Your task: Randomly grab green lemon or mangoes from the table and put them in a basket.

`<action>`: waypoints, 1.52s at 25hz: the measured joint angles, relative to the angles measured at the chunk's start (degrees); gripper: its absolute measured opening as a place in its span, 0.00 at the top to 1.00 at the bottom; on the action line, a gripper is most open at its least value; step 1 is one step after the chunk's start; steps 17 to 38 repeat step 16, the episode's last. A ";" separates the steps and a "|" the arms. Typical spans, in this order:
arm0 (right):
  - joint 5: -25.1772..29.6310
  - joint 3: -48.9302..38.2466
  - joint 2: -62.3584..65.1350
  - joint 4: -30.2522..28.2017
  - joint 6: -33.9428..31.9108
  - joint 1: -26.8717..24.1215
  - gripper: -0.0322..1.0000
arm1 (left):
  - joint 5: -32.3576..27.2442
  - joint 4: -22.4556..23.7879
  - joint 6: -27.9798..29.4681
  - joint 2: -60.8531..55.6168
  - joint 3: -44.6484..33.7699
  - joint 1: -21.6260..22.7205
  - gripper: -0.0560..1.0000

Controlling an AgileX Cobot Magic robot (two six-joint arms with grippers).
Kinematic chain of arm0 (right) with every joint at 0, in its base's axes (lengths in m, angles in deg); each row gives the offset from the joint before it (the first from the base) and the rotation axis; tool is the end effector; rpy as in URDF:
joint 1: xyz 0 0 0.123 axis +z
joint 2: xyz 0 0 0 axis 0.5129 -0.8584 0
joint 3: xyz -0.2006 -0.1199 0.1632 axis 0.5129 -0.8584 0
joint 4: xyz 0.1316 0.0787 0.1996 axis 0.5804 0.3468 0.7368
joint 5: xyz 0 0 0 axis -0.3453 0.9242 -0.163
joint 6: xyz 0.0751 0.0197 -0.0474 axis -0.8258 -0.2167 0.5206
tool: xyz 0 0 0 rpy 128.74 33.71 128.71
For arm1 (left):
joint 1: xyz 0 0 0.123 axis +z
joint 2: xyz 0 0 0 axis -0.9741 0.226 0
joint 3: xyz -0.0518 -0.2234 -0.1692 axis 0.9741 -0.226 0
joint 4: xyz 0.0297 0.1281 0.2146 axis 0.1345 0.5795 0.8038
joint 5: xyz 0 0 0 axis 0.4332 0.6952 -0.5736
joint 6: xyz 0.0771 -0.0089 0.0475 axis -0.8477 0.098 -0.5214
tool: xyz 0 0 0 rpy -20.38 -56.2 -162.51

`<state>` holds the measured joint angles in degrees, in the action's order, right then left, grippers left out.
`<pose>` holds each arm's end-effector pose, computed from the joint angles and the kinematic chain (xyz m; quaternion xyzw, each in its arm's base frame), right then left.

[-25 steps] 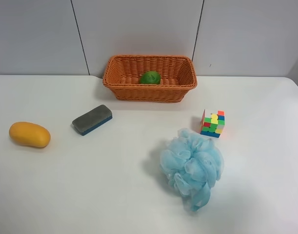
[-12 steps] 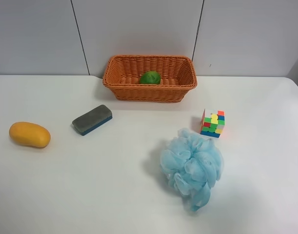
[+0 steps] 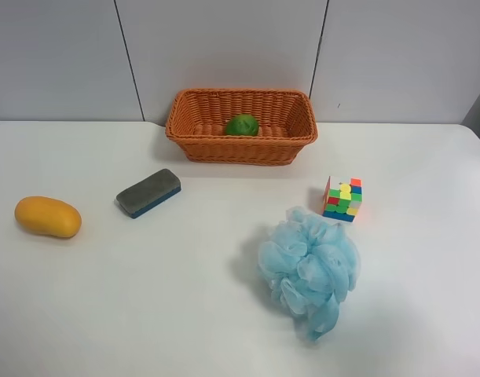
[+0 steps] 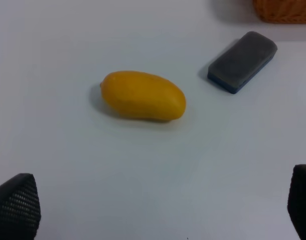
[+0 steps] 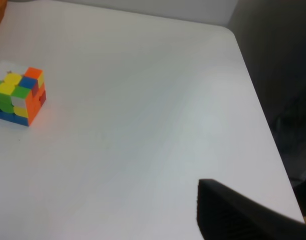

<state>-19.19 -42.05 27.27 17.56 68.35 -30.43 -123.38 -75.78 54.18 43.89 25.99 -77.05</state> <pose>-0.0034 0.0050 0.2718 -0.0632 0.8557 -0.0019 0.5136 -0.0099 -0.0016 0.2836 0.0102 0.8490 -0.0050 0.5282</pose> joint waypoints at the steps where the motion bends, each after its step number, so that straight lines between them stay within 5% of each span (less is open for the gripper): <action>1: 0.00 0.00 0.00 0.00 0.00 0.00 0.01 | -0.01 0.00 0.00 -0.11 0.00 0.00 0.01; 38: 0.00 0.00 0.00 0.00 0.00 0.00 0.01 | -0.01 0.00 0.00 -0.11 0.00 0.00 0.01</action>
